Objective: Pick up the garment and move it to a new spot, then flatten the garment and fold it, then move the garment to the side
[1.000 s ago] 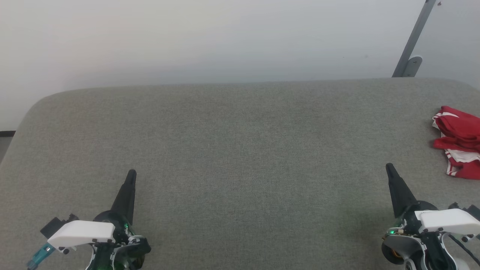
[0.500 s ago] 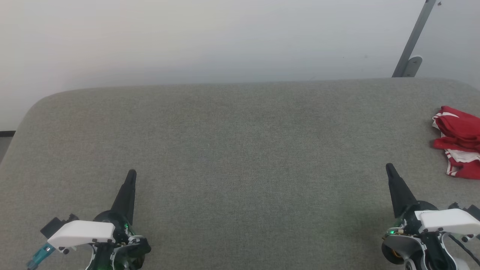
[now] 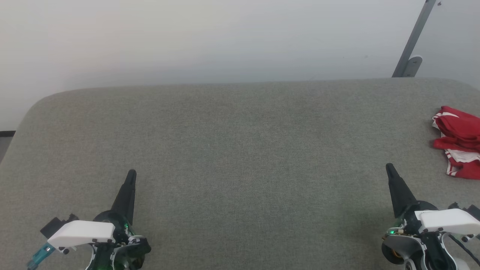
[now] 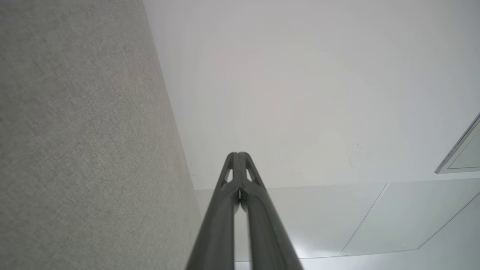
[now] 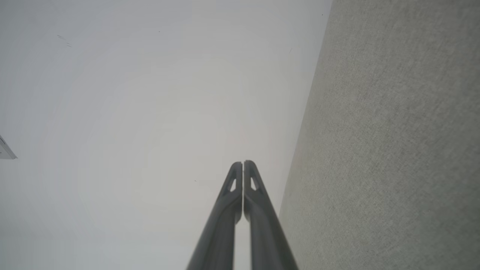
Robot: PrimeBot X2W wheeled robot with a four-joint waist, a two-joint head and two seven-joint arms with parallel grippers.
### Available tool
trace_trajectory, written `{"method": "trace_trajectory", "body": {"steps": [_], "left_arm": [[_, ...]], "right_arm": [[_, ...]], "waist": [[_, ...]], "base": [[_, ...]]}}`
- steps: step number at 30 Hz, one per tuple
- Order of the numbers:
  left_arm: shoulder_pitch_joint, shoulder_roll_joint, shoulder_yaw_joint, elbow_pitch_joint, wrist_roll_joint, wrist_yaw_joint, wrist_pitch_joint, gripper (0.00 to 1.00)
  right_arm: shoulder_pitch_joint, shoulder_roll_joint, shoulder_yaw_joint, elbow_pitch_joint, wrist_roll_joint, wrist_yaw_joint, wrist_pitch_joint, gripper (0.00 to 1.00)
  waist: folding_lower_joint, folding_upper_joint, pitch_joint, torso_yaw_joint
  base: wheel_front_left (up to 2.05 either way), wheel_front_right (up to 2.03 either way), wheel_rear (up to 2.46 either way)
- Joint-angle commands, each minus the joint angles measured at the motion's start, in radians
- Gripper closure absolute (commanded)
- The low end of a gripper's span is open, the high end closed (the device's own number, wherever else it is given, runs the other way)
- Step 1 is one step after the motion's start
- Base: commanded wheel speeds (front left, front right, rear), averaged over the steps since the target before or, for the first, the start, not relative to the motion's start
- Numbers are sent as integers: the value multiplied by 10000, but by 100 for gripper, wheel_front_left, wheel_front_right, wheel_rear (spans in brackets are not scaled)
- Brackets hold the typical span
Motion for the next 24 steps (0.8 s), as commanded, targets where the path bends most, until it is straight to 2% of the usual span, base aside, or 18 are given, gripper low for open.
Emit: {"method": "trace_trajectory", "body": {"steps": [1, 24], "left_arm": [[-114, -27, 5, -11, -37, -25, 28, 100], [-114, -27, 4, -11, -38, -25, 27, 100]], "right_arm": [[-43, 38, -8, -29, 44, 4, 16, 100], [-43, 39, -9, -29, 44, 4, 16, 100]], "waist": [[0, -1, 0, 0], [0, -1, 0, 0]], "base": [[0, 0, 0], [0, 0, 0]]}}
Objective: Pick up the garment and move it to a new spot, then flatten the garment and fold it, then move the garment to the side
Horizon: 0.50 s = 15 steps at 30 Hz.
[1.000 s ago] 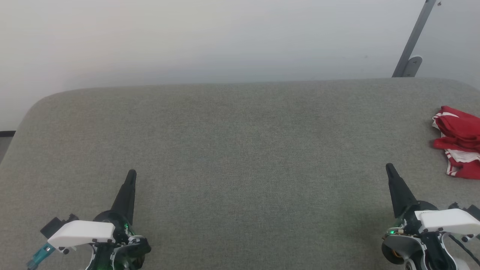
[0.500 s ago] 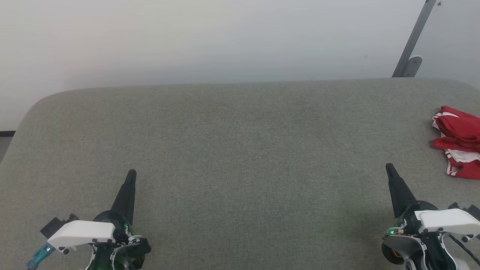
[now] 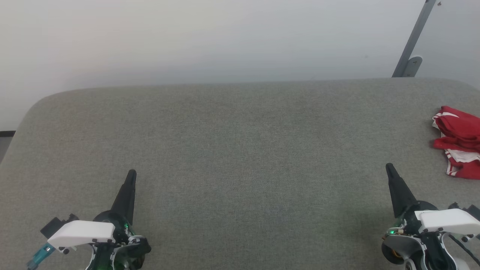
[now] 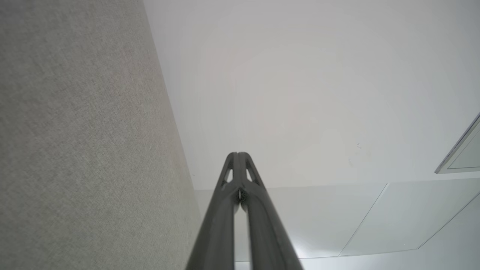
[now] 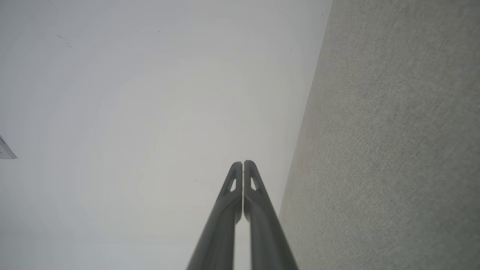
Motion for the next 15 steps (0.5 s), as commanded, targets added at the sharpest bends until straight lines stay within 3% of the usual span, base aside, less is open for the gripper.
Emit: {"method": "trace_trajectory", "body": {"steps": [1, 15], "left_arm": [[-114, -27, 4, -11, -38, -25, 27, 100], [-114, -27, 2, -11, -38, -25, 27, 100]], "right_arm": [[-43, 39, -10, -29, 42, 4, 16, 100], [-43, 39, -13, -29, 43, 4, 15, 100]], "waist": [[0, 0, 0, 0], [0, 0, 0, 0]], "base": [[0, 0, 0], [0, 0, 0]]}}
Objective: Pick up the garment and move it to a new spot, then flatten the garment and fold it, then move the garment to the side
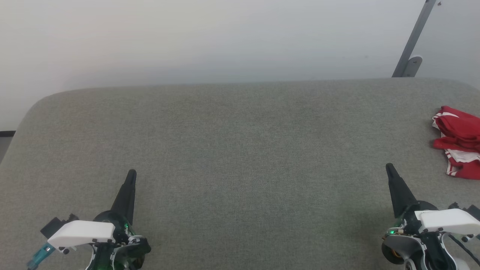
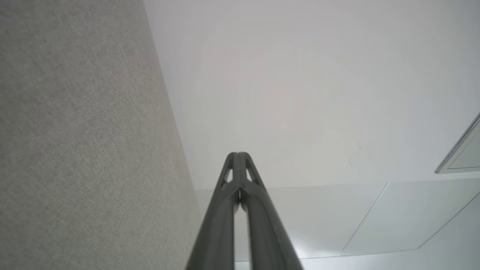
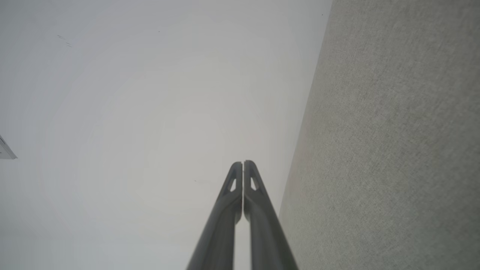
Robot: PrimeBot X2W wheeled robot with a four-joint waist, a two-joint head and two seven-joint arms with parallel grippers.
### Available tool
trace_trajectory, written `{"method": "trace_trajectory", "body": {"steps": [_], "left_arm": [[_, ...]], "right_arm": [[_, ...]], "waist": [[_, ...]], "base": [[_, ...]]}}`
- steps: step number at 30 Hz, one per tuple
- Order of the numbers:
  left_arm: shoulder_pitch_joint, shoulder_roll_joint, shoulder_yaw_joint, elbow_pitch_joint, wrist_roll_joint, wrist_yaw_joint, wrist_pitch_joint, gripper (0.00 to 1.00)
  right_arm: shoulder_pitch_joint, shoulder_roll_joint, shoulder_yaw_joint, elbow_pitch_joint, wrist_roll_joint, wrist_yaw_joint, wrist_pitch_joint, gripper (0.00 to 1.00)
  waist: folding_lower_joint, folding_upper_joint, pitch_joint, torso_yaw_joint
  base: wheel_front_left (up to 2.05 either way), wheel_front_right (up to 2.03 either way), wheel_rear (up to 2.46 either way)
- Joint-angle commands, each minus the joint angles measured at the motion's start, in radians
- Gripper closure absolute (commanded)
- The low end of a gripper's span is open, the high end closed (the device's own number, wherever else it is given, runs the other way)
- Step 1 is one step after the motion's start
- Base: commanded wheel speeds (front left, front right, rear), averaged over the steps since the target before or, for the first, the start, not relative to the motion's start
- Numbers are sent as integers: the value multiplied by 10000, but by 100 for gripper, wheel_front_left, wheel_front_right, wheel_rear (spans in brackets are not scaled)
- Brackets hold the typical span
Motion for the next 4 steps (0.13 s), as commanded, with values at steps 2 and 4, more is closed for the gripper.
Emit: {"method": "trace_trajectory", "body": {"steps": [2, 4], "left_arm": [[-114, -27, 3, -11, -38, -25, 27, 100], [-114, -27, 2, -11, -38, -25, 27, 100]], "right_arm": [[-43, 39, -9, -29, 43, 4, 15, 100], [-43, 39, -9, -29, 43, 4, 15, 100]], "waist": [[0, -1, 0, 0], [0, -1, 0, 0]], "base": [[0, 0, 0], [0, 0, 0]]}}
